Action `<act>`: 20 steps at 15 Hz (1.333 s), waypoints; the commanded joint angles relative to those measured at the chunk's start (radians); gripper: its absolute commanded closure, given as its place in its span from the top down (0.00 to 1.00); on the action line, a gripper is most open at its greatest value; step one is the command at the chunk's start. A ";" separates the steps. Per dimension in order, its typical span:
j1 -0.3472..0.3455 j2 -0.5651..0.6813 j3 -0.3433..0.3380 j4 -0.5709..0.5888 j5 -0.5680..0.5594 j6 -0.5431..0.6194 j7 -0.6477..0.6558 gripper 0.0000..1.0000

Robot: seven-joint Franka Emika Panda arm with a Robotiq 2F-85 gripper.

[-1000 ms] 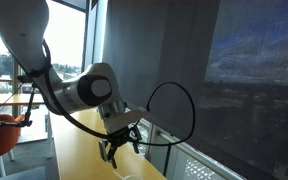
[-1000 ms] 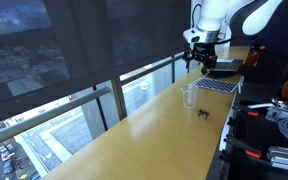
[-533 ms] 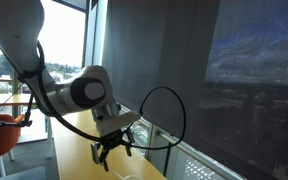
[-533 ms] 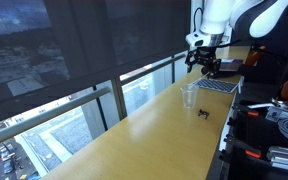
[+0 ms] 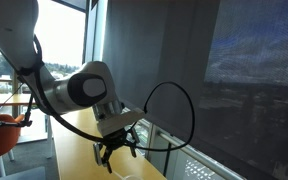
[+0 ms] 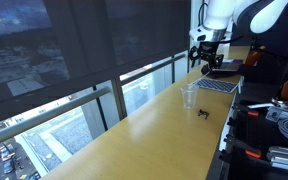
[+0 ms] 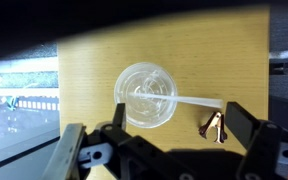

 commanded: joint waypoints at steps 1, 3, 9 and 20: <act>-0.009 -0.012 -0.013 -0.005 0.015 0.007 -0.011 1.00; -0.012 -0.006 -0.014 0.001 0.012 0.006 -0.007 1.00; -0.013 0.019 -0.014 0.040 0.015 0.001 -0.007 1.00; -0.030 0.127 -0.015 0.219 0.096 -0.026 -0.017 1.00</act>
